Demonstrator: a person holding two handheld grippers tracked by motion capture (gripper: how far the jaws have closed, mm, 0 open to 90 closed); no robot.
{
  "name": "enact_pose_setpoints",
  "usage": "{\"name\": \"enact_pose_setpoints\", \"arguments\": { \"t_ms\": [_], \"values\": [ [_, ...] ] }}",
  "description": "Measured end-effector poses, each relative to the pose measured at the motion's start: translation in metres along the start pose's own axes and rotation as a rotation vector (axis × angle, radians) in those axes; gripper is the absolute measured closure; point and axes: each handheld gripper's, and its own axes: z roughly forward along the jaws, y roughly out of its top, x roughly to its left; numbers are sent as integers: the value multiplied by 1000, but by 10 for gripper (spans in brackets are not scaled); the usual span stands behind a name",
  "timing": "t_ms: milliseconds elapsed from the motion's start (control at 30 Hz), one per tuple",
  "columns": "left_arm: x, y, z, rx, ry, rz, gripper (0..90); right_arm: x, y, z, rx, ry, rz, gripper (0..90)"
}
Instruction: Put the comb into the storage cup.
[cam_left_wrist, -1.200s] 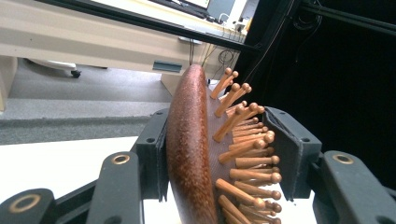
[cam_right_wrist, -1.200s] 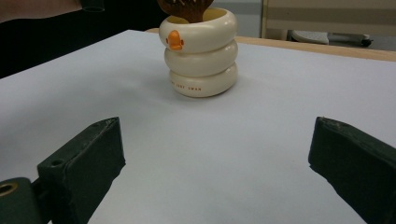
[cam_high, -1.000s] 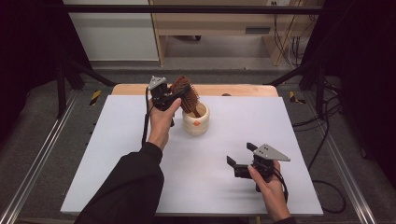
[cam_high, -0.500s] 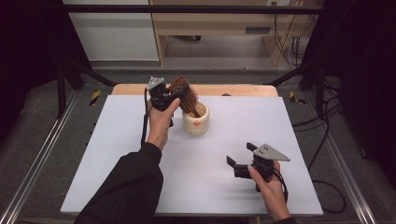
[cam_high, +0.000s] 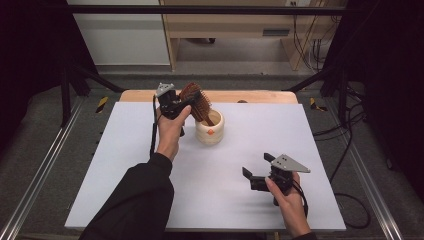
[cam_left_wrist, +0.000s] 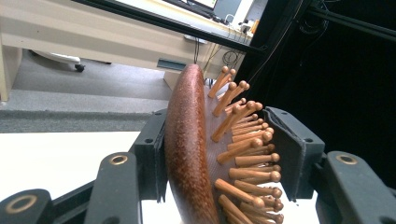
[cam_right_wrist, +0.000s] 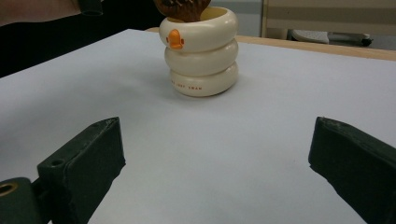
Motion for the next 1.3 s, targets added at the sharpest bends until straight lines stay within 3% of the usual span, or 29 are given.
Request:
{"name": "enact_pose_setpoints", "arguments": {
  "t_ms": [1300],
  "values": [
    [1,-1,2,-4,23,-8,423,0,0,1,6,2,-4,39]
  ]
}}
